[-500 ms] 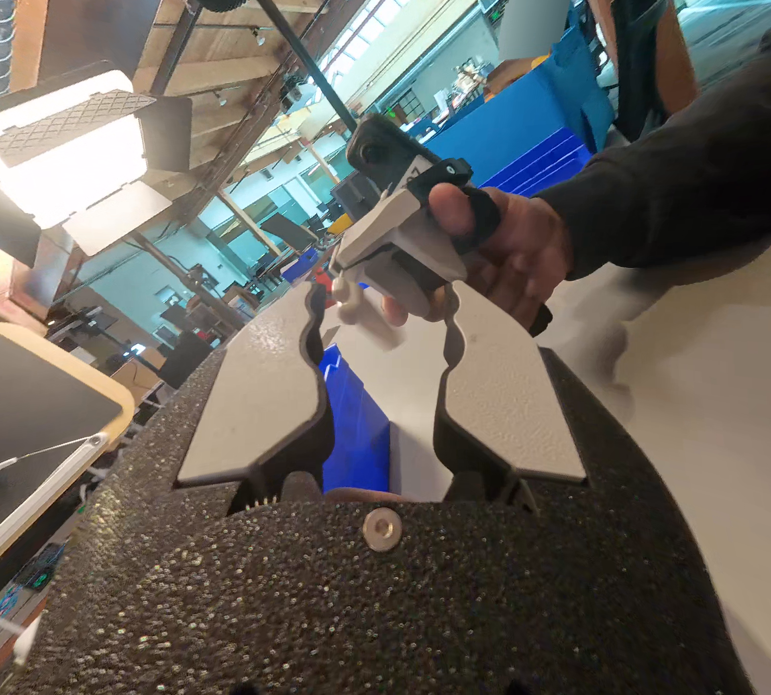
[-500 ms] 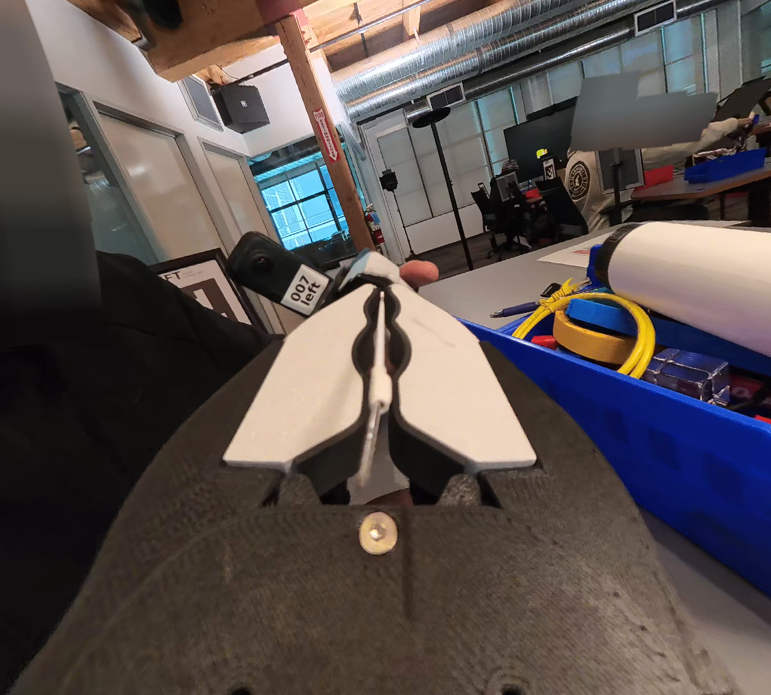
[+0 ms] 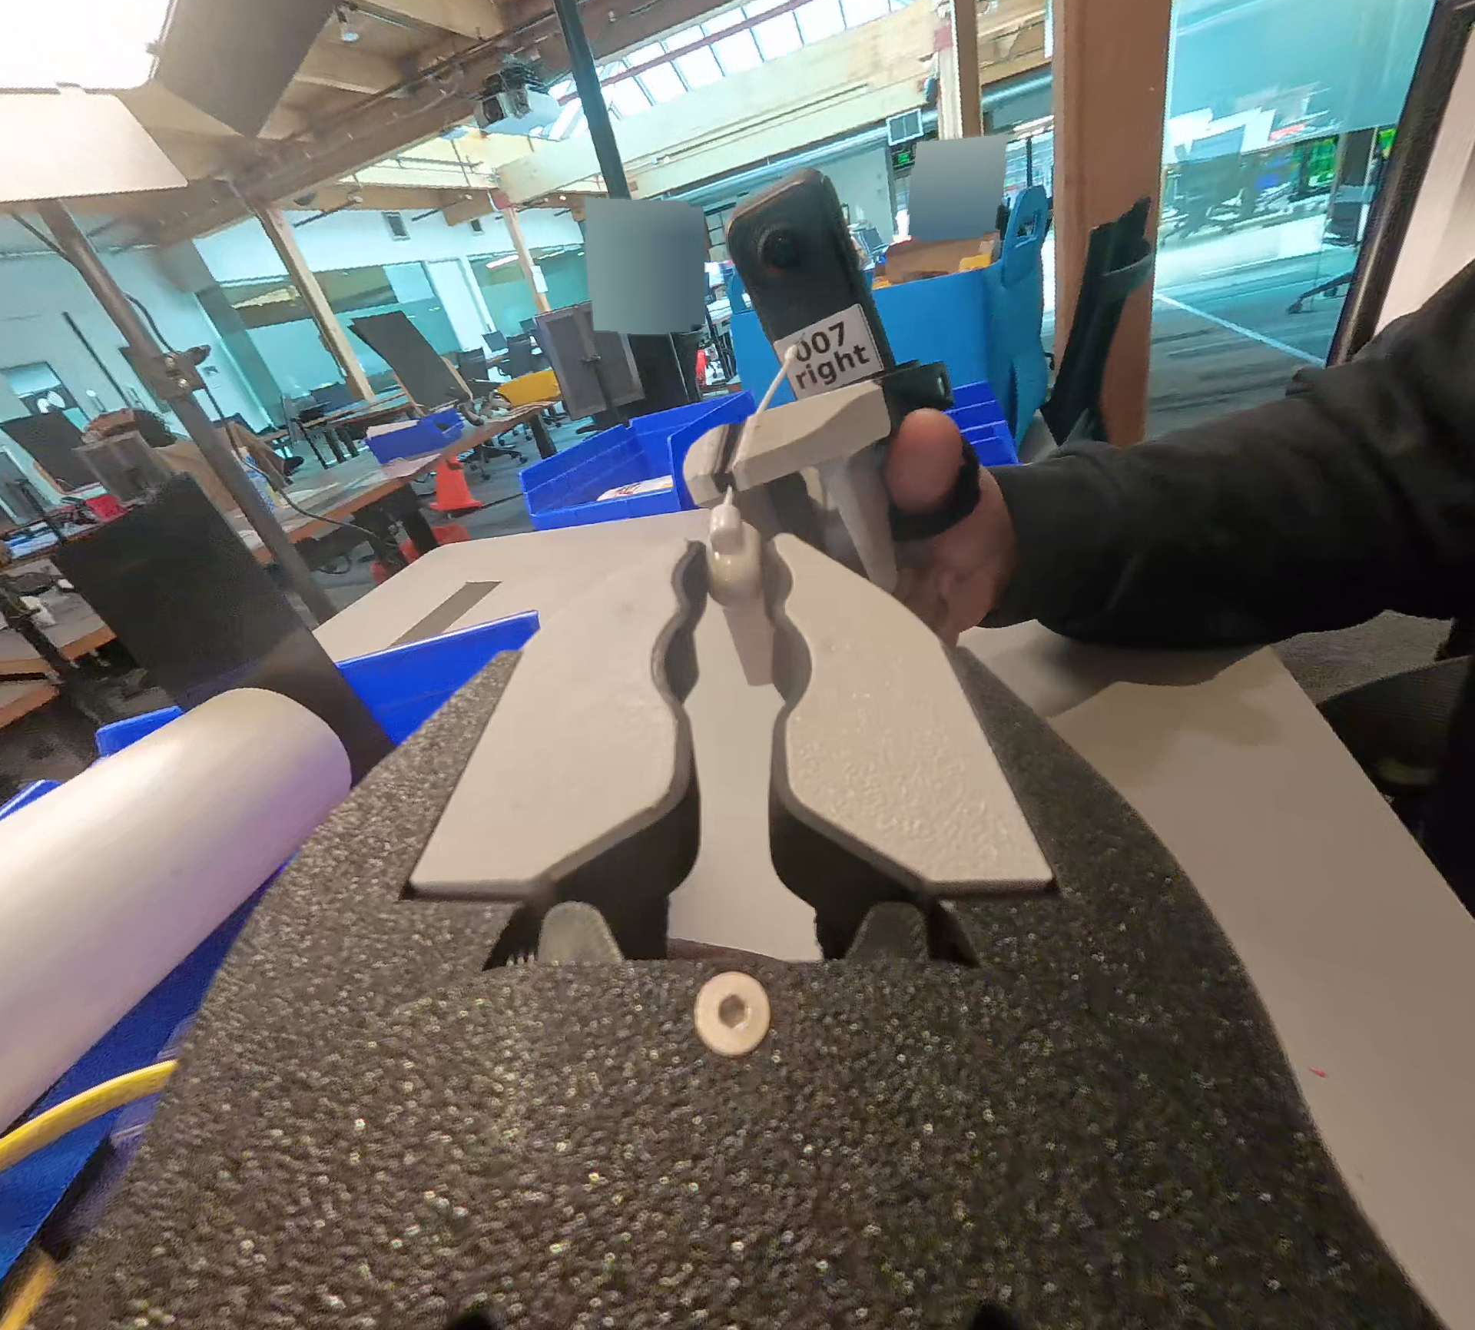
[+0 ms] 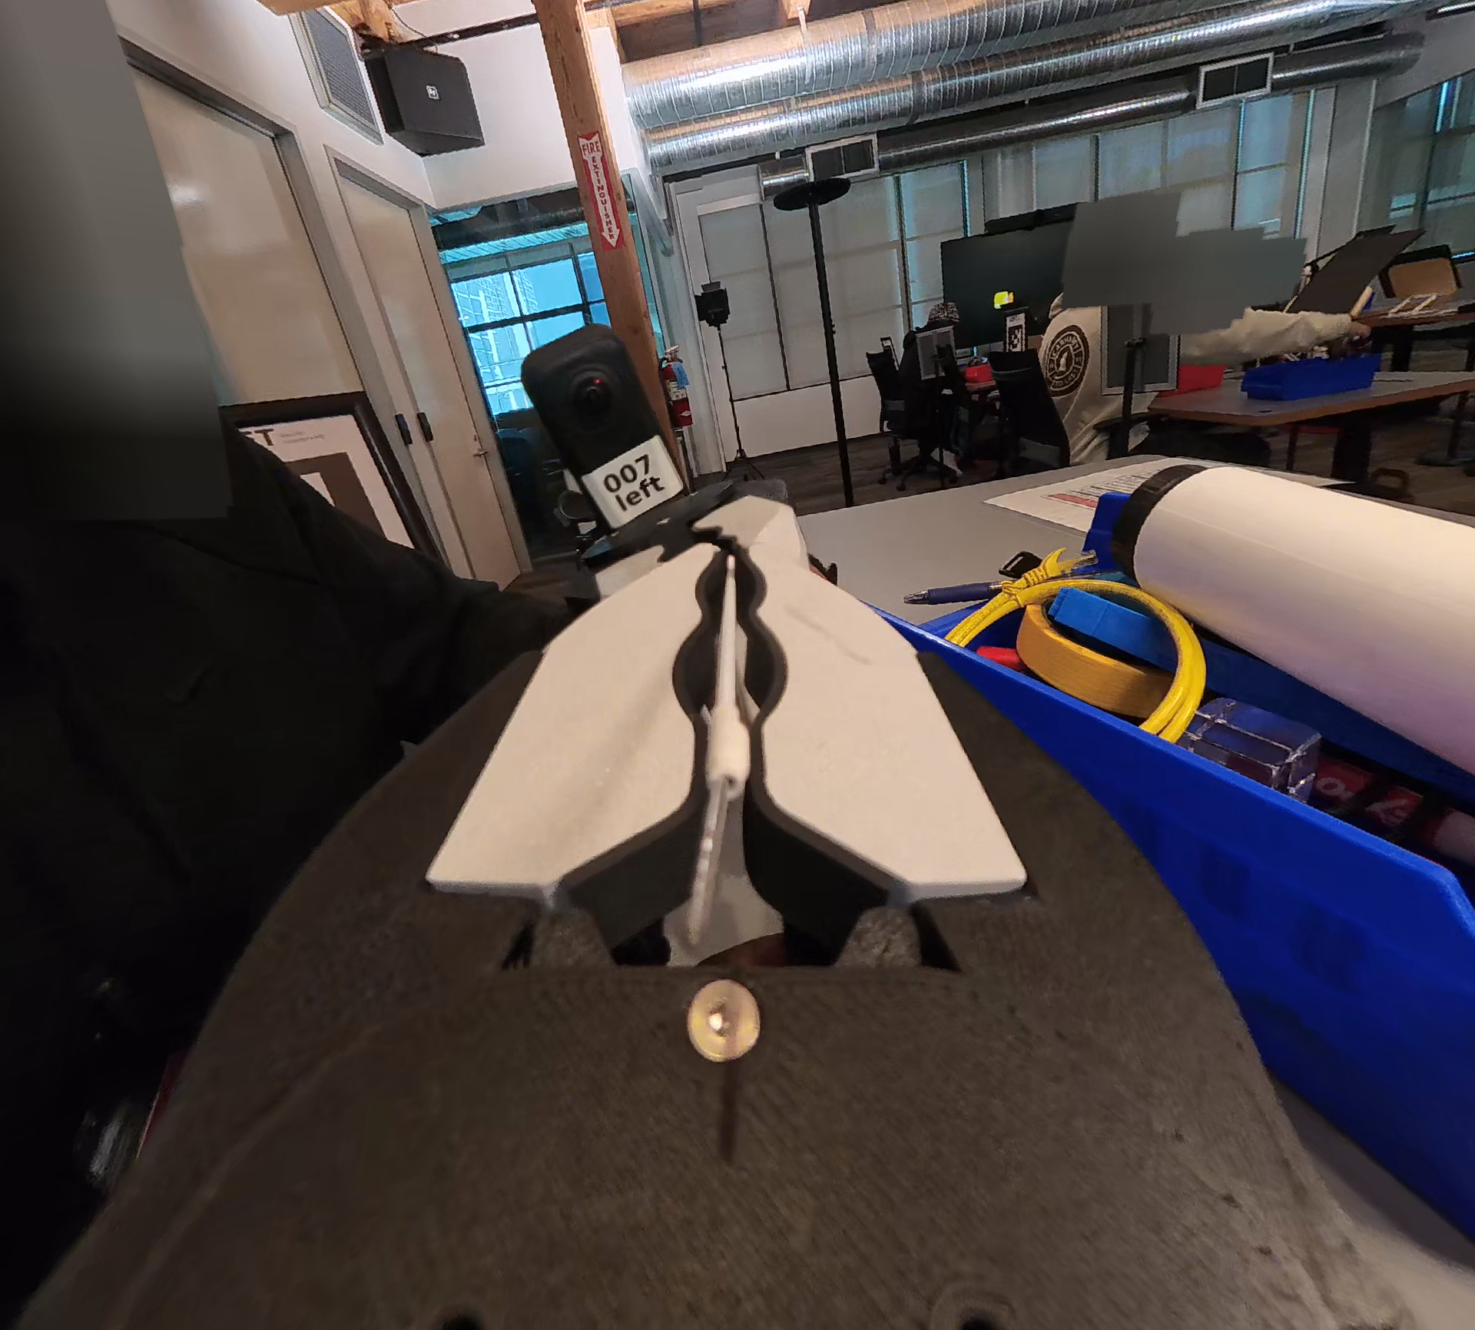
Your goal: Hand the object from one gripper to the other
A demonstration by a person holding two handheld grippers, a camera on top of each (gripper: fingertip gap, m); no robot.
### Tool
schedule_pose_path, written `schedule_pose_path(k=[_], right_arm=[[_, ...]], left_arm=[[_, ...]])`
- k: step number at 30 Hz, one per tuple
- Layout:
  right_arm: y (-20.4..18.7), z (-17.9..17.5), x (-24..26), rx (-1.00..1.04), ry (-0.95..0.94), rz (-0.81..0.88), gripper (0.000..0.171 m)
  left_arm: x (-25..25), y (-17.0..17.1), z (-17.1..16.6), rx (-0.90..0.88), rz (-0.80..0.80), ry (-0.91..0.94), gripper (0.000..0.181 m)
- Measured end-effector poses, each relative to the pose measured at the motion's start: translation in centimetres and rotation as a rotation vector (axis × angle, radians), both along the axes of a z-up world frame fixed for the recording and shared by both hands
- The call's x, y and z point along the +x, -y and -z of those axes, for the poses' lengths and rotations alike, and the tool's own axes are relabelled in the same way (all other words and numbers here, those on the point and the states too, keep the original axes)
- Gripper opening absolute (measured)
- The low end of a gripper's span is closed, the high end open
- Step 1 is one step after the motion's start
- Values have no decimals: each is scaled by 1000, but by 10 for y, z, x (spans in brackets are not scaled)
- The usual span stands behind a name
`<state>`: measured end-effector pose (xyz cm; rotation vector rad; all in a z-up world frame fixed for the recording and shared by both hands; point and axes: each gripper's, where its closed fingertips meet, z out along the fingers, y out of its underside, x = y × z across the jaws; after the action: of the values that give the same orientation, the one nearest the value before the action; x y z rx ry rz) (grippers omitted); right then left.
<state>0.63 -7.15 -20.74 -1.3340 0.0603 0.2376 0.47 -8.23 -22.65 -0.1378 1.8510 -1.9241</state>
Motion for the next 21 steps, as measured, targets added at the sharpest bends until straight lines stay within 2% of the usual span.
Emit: schedule_pose_path(k=[17, 21], right_arm=[[0, 3, -1, -49, 48, 2, 2], [6, -2, 8, -28, 52, 62, 13]], left_arm=[[-1, -3, 2, 68, 13, 4, 14], [2, -8, -5, 21, 8, -10, 14]])
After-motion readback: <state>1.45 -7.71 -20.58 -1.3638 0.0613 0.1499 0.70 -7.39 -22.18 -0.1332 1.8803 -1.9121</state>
